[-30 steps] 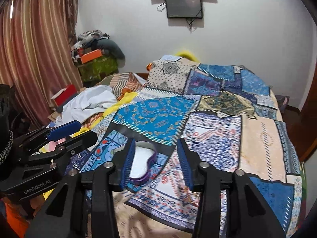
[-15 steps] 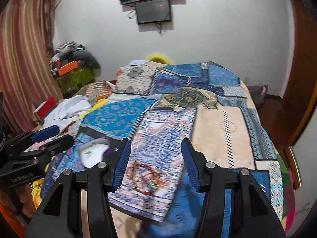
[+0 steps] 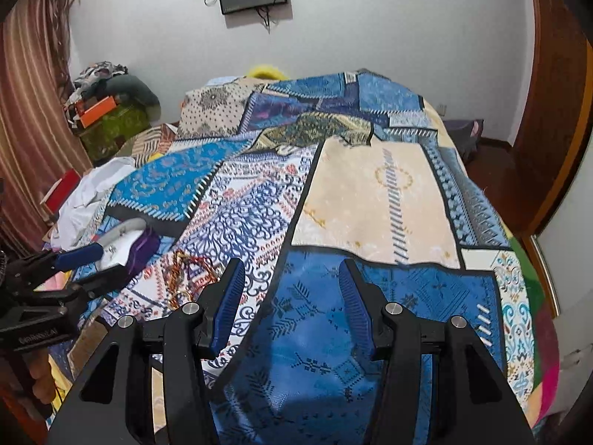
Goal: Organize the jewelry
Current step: 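Move both tools back to the jewelry pile, then grasp a silver ring with the left tool while the right tool grasps a red beaded bracelet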
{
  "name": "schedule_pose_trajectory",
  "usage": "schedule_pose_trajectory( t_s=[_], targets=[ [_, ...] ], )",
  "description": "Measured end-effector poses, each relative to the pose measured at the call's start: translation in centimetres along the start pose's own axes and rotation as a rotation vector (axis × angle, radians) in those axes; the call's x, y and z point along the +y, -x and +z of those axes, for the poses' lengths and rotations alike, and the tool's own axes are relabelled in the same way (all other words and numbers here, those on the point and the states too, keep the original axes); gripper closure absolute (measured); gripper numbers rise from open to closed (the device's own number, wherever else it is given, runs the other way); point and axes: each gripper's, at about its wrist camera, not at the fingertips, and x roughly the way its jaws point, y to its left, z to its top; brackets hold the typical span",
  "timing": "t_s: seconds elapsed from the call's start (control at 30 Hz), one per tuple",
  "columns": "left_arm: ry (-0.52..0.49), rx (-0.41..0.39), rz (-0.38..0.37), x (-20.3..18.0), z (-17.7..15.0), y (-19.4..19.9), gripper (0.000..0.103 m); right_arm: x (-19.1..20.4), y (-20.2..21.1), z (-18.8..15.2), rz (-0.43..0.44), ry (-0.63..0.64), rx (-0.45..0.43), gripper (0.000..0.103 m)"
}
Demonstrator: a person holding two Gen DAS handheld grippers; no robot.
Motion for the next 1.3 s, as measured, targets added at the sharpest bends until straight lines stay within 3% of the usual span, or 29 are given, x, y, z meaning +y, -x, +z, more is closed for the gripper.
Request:
schedule_pose_trajectory(
  t_s=[0.23,0.4,0.57,0.93,1.3],
  targets=[
    [-0.034,0.035,-0.009,-0.8,-0.5,-2.0,0.038,-0.2,-0.7,-0.3,0.019,-0.001,0.017,0.054],
    [-0.047,0.023,-0.016,-1.0,-0.3,-2.6,0.055,-0.3,-1.1,-0.3,0.039,-0.020,0.025,0.054],
    [-0.055,0.018,-0.024,-0.9,0.0,-2.9,0.063,0.4,-1.3,-0.4,0.061,-0.001,0.028,0.054],
    [-0.087,0.014,-0.045,-1.5,1.0,-3.6,0.064,2.0,-1.9,-1.0,0.100,0.045,0.044,0.055],
    [-0.086,0.002,-0.066,-1.4,0.1,-2.4,0.064,3.2,-3.5,-1.4,0.132,0.076,0.086,0.092]
  ],
)
